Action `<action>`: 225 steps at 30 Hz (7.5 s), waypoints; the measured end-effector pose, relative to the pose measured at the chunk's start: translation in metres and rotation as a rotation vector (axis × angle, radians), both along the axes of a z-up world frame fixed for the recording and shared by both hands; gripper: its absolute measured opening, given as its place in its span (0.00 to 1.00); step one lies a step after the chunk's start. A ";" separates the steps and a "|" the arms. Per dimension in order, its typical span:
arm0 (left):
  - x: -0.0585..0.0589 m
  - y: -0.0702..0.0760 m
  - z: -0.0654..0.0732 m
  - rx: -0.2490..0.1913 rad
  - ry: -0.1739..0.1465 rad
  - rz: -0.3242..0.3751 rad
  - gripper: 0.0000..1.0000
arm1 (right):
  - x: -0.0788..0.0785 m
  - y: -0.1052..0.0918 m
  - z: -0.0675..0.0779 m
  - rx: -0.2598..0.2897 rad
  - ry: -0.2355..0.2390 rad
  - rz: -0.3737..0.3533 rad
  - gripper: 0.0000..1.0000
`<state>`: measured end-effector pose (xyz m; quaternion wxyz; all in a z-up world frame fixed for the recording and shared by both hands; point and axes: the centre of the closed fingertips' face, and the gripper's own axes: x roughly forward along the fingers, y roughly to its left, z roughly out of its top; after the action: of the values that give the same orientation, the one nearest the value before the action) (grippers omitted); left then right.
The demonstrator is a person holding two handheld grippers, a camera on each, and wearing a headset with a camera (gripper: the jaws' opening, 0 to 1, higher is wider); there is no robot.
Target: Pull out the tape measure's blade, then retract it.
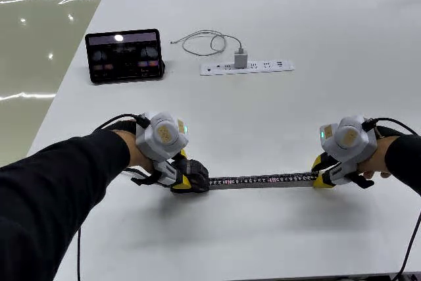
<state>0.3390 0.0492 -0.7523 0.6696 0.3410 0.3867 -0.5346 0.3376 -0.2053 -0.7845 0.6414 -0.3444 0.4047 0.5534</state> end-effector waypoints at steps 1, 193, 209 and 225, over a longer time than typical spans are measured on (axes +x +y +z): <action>0.001 0.001 0.001 0.001 -0.004 0.002 0.37 | 0.000 0.001 0.001 0.006 -0.008 0.001 0.17; -0.004 0.041 0.031 -0.443 -0.448 1.068 1.00 | -0.039 -0.030 0.061 0.252 -0.205 -0.353 1.00; 0.007 0.017 0.030 -0.580 -0.438 1.127 1.00 | -0.019 -0.014 0.033 0.131 -0.091 -0.092 0.70; -0.002 0.010 0.019 -0.570 -0.417 1.158 1.00 | 0.003 -0.004 0.012 0.003 -0.029 0.083 0.45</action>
<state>0.3367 0.0589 -0.7329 0.9723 -0.0150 0.2137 -0.0937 0.3405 -0.2095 -0.7728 0.6242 -0.3682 0.3799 0.5748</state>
